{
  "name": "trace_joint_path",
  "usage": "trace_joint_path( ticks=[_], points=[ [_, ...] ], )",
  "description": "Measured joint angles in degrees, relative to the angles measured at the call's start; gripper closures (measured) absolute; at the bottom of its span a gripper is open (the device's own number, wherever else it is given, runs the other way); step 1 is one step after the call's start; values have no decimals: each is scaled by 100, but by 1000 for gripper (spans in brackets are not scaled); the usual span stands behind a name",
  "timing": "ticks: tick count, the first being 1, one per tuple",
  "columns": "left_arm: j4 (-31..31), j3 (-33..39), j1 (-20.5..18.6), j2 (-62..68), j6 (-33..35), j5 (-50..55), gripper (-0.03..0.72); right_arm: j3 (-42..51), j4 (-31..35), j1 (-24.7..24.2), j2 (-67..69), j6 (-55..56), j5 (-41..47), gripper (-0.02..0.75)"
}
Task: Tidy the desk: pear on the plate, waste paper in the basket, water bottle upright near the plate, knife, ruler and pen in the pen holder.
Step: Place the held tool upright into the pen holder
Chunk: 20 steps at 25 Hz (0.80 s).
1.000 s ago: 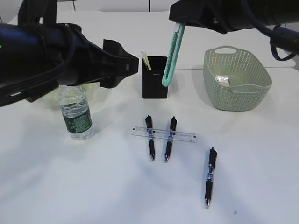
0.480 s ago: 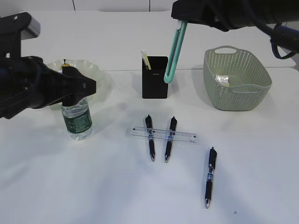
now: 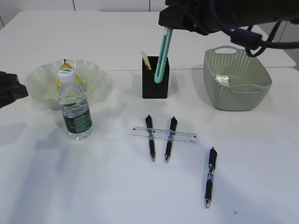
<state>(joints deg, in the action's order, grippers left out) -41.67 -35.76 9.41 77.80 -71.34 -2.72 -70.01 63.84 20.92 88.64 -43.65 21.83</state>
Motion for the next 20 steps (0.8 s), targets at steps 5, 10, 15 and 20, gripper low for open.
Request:
trace_joint_path(
  ticks=[5,10,15,20],
  points=[
    [-7,23,-308,0,0,383,214,-551,0,0,647,-112,-2,639],
    [-539,23,-319,0,0,805,221,-1266,-18,-120,1351,-134,-12,639],
    [-771,23,-319,0,51,1251,237,-2039,-144,-387,1942,-134,0,639],
    [-496,23,-319,98,64,1328,239,-2657,-170,-587,2483,-137,27,639]
  ],
)
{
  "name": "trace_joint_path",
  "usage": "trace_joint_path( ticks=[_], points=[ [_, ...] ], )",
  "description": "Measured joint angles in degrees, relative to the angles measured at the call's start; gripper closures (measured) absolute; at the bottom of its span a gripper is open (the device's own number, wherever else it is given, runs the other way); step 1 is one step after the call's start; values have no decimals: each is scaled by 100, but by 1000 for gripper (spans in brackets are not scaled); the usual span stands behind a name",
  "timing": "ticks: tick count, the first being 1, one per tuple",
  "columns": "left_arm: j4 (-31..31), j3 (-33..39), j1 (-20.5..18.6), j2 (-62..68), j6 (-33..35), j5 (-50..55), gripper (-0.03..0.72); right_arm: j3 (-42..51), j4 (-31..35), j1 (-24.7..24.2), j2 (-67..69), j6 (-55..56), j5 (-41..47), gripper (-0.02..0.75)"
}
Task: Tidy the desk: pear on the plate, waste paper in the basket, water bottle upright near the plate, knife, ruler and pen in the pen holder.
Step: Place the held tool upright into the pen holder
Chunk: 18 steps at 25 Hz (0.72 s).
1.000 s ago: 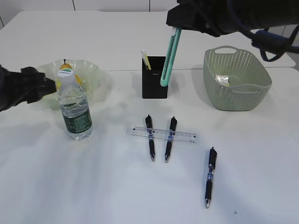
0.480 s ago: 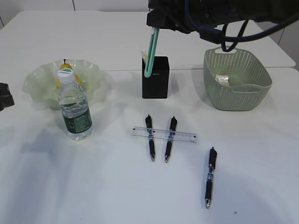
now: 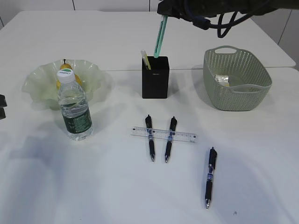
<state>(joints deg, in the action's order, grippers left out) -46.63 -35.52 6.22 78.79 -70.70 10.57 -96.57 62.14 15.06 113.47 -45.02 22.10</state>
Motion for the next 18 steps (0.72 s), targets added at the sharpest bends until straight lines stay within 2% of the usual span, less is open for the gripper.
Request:
trace_joint_path(
  ticks=[6,15,18],
  points=[
    [835,0,-11,667,12,-560,239,-496,-98,-118,399,-10,24,640],
    [684,0,-11,884,12,-571,239,-930,-294,-236,886,-12,75,639],
    [920,-28,-24,948,12,-650,240,-1101,-350,-236,1046,-12,75,640]
  ],
)
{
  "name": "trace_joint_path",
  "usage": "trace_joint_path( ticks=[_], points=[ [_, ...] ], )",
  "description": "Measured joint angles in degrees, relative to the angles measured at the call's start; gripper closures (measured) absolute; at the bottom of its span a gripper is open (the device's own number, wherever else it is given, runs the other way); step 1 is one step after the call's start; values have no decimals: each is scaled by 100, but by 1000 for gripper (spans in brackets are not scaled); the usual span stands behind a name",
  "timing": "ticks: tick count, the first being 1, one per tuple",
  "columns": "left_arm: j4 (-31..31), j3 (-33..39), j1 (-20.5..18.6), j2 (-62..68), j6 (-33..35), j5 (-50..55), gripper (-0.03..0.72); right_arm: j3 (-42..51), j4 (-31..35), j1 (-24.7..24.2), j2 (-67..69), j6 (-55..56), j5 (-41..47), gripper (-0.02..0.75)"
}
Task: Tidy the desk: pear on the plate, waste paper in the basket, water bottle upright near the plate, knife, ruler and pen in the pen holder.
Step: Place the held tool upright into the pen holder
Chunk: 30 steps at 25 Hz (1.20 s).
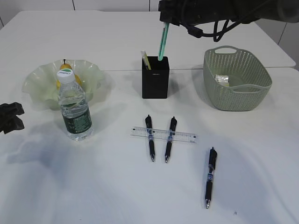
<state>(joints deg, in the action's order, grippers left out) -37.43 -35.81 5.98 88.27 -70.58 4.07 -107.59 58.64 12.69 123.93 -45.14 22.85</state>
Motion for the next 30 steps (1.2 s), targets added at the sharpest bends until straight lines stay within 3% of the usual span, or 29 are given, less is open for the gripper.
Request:
trace_joint_path(
  ticks=[5,24,30],
  points=[
    [447,-347,0,231,0,-221,240,-372,-7,0,344,0,0,640],
    [333,-547,-9,374,0,-234,241,-884,-40,0,1281,-58,-259,638],
    [333,-547,-9,374,0,-234,241,-884,-40,0,1293,-70,-287,557]
  ],
)
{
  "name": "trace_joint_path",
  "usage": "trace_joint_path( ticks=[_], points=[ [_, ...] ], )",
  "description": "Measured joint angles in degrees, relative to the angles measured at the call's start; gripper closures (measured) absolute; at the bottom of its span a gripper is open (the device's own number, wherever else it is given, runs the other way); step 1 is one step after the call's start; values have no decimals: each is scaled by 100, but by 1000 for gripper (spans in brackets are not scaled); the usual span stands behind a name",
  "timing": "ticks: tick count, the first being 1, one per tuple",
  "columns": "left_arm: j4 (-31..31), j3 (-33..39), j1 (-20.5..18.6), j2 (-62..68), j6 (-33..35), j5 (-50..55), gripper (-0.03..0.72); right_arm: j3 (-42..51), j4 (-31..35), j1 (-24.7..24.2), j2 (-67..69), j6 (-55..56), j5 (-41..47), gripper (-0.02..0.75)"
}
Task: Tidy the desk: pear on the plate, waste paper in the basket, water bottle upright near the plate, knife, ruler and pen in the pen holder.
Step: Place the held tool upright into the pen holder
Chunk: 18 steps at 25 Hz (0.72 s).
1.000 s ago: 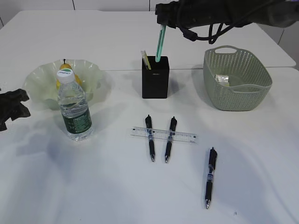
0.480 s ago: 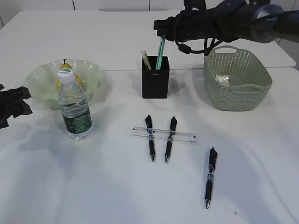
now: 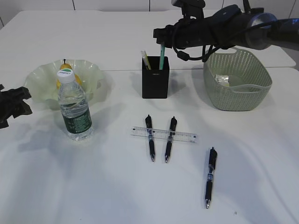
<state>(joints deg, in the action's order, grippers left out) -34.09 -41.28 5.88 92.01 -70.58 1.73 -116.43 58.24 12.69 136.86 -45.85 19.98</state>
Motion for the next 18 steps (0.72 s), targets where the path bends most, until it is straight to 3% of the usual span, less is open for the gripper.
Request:
trace_joint_path(
  ticks=[6,18],
  points=[
    [0,0,0,0,0,0,241,-12,0,0,0,0,-12,367],
    [-444,0,0,0,0,307,241,-12,-91,-12,-421,17,689,346]
  ],
)
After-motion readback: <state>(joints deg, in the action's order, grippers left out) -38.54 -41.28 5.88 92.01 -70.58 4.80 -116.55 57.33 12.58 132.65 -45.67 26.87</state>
